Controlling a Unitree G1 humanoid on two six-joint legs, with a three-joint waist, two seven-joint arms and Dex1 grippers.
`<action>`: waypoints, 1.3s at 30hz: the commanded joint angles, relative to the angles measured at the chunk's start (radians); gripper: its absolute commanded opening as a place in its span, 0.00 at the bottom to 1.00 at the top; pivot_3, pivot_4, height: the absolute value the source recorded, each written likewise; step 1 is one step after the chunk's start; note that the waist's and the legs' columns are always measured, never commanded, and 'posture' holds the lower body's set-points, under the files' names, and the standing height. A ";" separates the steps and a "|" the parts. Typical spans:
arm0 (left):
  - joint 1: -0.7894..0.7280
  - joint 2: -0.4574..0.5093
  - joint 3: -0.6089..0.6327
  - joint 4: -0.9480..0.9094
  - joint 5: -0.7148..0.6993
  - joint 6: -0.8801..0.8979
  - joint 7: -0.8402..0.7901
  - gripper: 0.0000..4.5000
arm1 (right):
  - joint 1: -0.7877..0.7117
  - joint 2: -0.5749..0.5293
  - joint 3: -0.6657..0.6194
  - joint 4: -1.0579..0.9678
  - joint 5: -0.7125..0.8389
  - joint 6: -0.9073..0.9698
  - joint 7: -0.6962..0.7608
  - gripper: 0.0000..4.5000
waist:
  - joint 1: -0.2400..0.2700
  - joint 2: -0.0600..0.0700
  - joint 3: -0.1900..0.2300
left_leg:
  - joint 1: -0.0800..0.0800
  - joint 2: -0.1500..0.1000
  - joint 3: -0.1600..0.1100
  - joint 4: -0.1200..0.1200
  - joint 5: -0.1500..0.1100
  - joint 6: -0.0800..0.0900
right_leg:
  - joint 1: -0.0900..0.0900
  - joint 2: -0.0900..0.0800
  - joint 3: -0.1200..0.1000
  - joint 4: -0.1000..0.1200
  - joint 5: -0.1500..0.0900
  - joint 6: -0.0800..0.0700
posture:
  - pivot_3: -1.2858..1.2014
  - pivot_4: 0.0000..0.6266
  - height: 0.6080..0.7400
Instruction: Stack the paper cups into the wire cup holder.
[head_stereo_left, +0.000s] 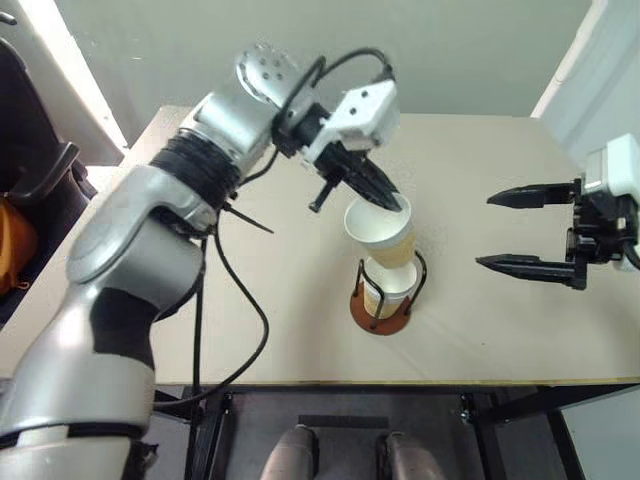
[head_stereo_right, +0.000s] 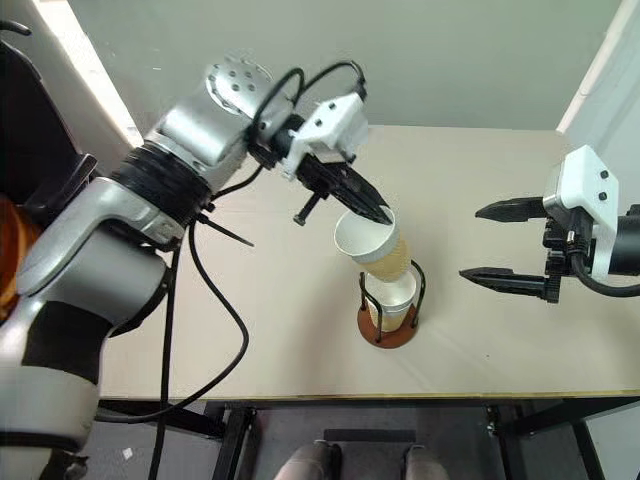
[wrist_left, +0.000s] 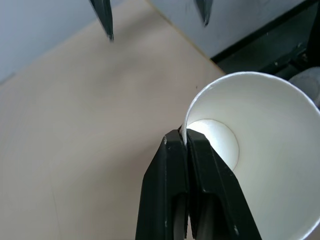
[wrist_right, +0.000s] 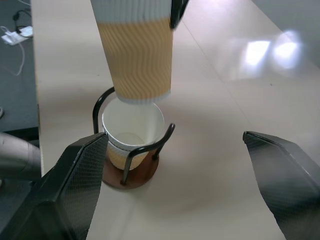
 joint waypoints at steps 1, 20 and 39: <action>-0.037 -0.044 -0.004 0.068 0.027 -0.063 -0.040 0.01 | 0.039 -0.026 -0.110 -0.072 0.042 0.037 -0.028 1.00 | 0.002 0.000 0.000 | 0.000 0.000 0.000 0.000 -0.001 0.000 | 0.000 0.000 0.000 0.000 0.000 0.000 | 0.52 0.24 1.00; -0.017 -0.092 -0.101 0.019 -0.040 -0.074 -0.040 0.01 | 0.211 -0.064 -0.255 -0.164 0.099 0.104 -0.077 1.00 | 0.023 0.000 0.000 | -0.001 -0.004 0.007 0.017 -0.013 0.009 | 0.008 -0.002 0.006 -0.003 -0.005 0.013 | 0.52 0.24 1.00; 0.020 -0.219 0.056 0.157 0.225 -0.191 -0.040 0.68 | 0.174 -0.084 -0.143 -0.163 0.113 0.070 -0.120 1.00 | 0.023 0.001 0.000 | 0.002 -0.005 0.009 0.018 -0.015 0.011 | 0.011 -0.002 0.008 -0.003 -0.007 0.016 | 0.52 0.24 1.00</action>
